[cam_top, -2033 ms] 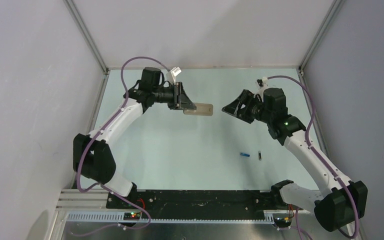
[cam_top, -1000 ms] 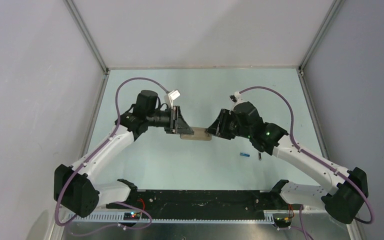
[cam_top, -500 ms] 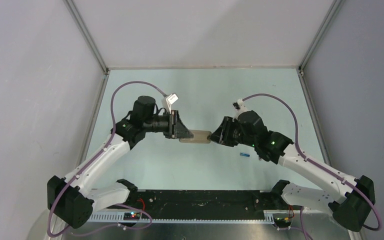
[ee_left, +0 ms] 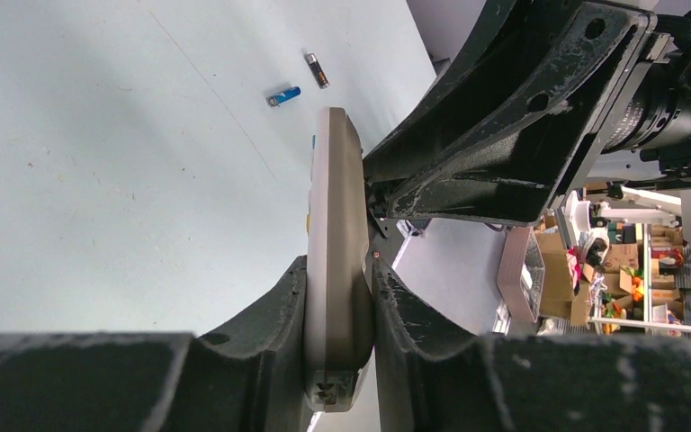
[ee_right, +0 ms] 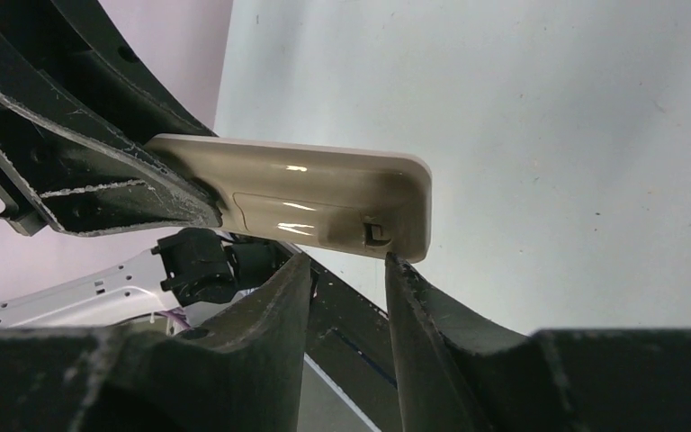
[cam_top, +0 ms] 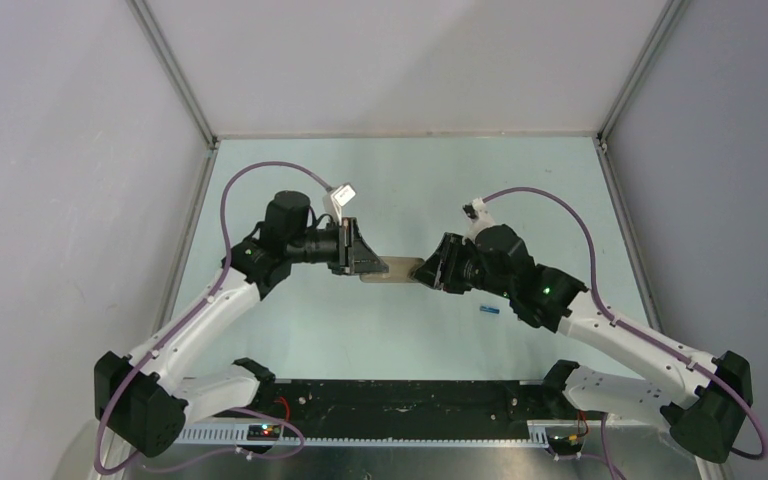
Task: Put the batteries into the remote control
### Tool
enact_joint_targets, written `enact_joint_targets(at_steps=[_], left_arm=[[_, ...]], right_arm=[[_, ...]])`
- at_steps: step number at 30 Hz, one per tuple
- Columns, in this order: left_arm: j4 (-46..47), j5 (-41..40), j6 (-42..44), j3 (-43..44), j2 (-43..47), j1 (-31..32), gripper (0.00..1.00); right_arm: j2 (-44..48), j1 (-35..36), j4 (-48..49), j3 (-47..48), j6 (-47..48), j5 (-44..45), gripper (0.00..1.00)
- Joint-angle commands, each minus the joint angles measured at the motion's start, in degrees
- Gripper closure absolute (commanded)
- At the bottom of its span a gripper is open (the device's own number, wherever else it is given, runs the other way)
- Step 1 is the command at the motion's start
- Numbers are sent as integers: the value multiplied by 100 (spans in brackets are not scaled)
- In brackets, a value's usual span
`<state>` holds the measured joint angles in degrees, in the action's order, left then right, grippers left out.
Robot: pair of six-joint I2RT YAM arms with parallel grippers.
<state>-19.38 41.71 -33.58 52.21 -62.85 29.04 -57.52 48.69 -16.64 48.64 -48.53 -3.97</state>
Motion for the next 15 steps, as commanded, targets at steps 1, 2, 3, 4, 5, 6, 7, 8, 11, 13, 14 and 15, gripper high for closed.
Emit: enact_joint_targets(at_steps=[1,2,3,4,5,6,7,8,11,13,14,15], left_arm=[[251,91,-53,-65,207,32,100],[250,104,-52,-72,217,32,100],[250,111,-52,-77,219,38,100],[250,127,-52,-82,216,44,100],[255,131,-47,-89,209,50,100],[252,139,-46,-93,218,54,100],[251,146,-49,-102,219,68,100],[255,147,-45,-99,220,76,100],[257,143,-48,-99,229,89,100],[263,143,-58,-86,234,97,100],[265,137,-60,-82,230,103,100],[265,142,-60,-75,234,111,100]], right_arm=[[108,50,202,8,70,244,58],[109,56,205,3,75,250,58],[109,60,205,9,90,272,58],[113,66,212,6,103,277,58],[115,70,238,5,128,283,57],[116,70,252,5,156,279,58],[117,82,283,9,176,275,58],[118,87,301,7,197,281,59],[91,88,323,5,201,267,61],[69,100,309,5,191,265,61],[63,105,306,5,188,267,61],[58,105,301,5,187,275,61]])
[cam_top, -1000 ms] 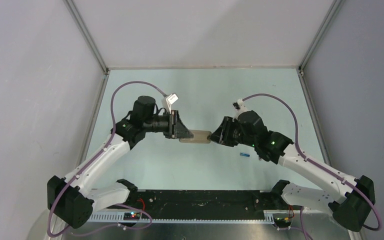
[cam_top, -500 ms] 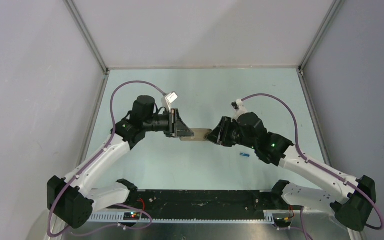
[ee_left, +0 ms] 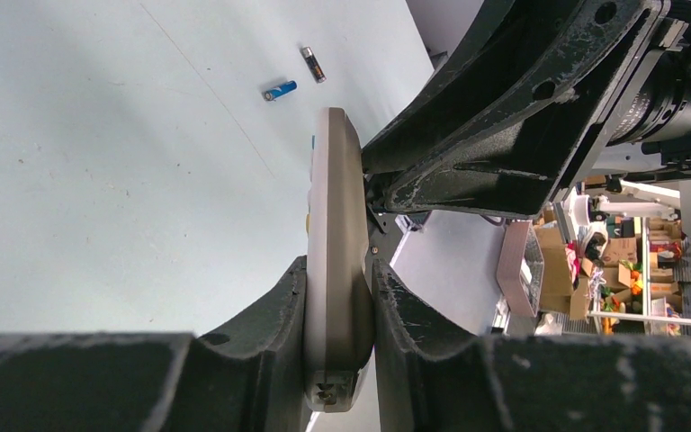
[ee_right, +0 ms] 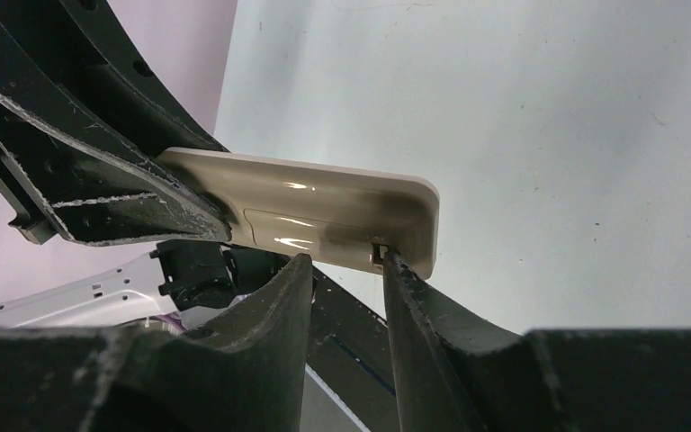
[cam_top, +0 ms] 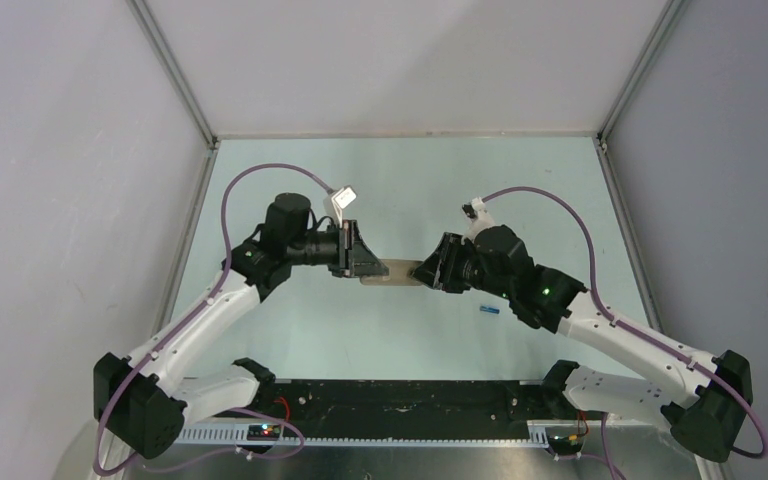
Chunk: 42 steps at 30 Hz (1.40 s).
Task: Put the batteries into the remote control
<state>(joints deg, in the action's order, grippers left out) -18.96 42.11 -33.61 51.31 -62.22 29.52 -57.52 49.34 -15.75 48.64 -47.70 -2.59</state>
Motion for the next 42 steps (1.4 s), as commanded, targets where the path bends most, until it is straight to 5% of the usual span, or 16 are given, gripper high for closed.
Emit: enact_joint_targets(at_steps=[1,42], left_arm=[[230,99,-67,17,172,74,100],[226,170,-85,169,114,119,100]], right_arm=[[57,45,216,5,103,147,61],[-153,-13,509,-215,-37,172,62]])
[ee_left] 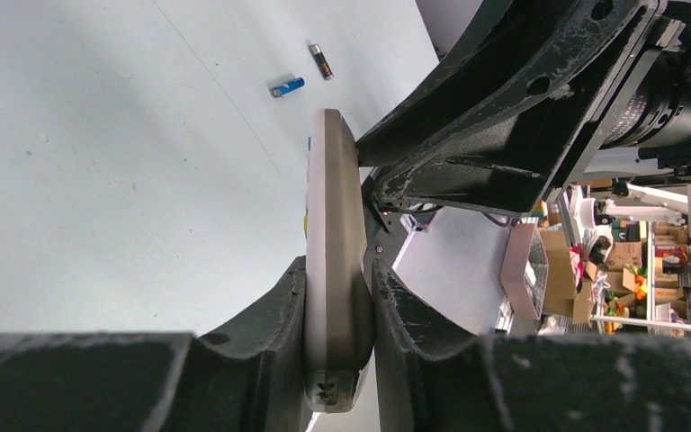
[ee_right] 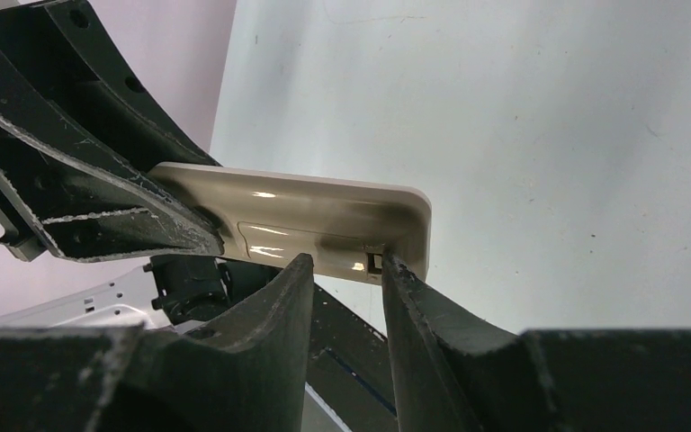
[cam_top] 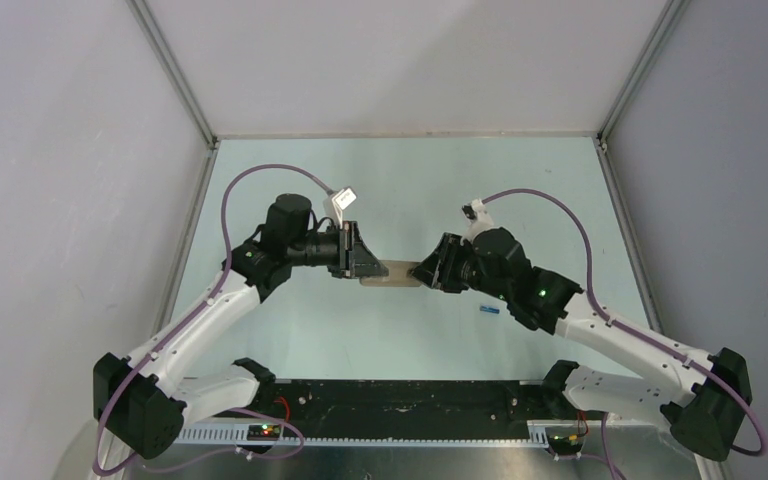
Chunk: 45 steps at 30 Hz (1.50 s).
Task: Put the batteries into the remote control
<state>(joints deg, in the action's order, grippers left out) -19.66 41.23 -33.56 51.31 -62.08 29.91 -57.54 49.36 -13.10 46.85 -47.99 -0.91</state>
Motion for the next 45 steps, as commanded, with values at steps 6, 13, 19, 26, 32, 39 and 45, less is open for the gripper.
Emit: enact_joint_targets(at_steps=[6,13,19,26,32,39,45], left_arm=[[431,384,-269,280,121,91,100],[842,617,-587,404,103,94,100],[1103,725,-752,362,100,94,100],[1271,742,-788,217,140,94,100],[1269,691,-705,156,197,92,100],[1267,681,-681,170,183,86,100],[1250,653,-670,141,175,82,100]], right_arm=[[-305,-15,489,-52,-40,-277,62],[-239,-27,1079,-362,-267,-591,62],[-170,-87,1507,-544,-408,-801,62],[143,-214,2068,-890,-675,-1050,62],[407,-346,2550,-1185,-923,-1245,61],[645,-454,2991,-1448,-1124,-1394,61],[696,-514,3393,-1615,-1248,-1524,60]])
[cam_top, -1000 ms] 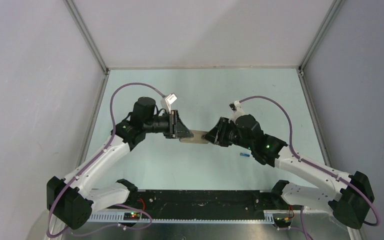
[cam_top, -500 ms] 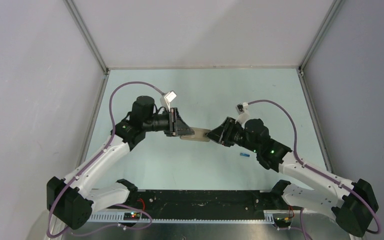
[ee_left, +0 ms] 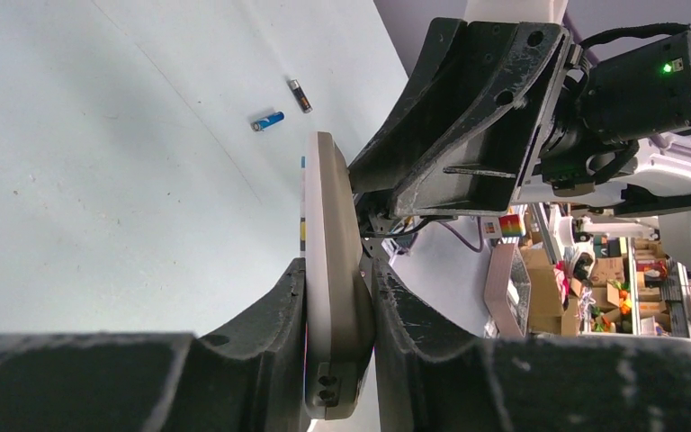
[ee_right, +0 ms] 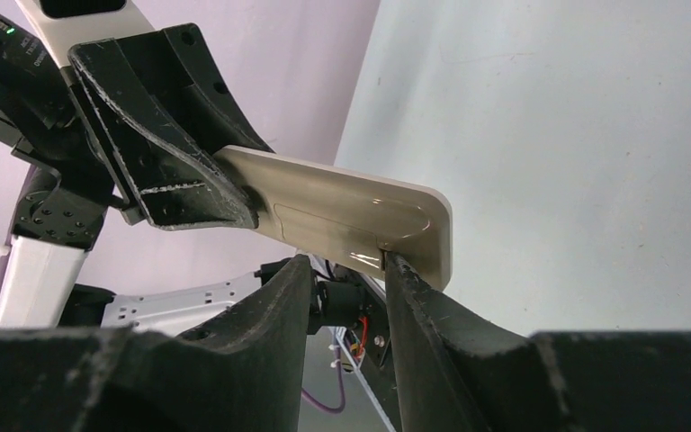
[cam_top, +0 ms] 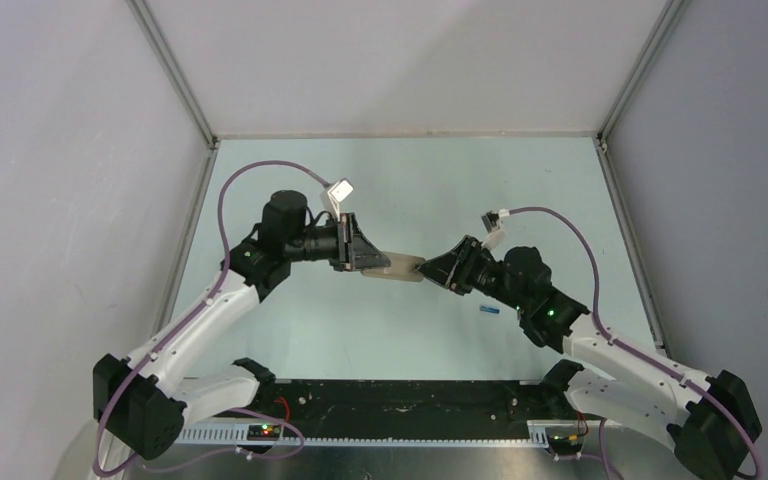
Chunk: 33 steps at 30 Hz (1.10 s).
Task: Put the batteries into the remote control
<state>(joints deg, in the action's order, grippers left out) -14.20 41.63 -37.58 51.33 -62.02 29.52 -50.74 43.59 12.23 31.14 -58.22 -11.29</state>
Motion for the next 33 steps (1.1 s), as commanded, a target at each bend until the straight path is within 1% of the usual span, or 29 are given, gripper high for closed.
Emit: enact_joint_targets(at_steps=[1,4,11,15,18,24,28,30,33], left_arm=[[701,607,-263,122,160,119,100],[703,584,-275,78,148,126,100],[665,399,-168,-130,52,119,100],[340,143,115,-100,-26,123,100],[175,37,305,-65,-75,124,100],[23,-107,453,-37,-169,123,100],[-11,-110,479,-17,-231,124,100],[-27,-90,477,2,-252,124,100],[-35,-82,480,21,-227,122,100]], right_arm=[[-3,58,930,-67,-243,-536,60],[-41,47,1234,-156,-296,-611,59],[-102,50,1382,-191,-298,-606,59],[-14,44,876,-187,-256,-354,59],[237,44,538,-189,-177,-137,60],[661,37,-283,-110,-46,377,58],[627,56,-618,-47,-11,488,56],[555,72,-731,-15,-7,518,53],[389,107,-777,33,52,484,44]])
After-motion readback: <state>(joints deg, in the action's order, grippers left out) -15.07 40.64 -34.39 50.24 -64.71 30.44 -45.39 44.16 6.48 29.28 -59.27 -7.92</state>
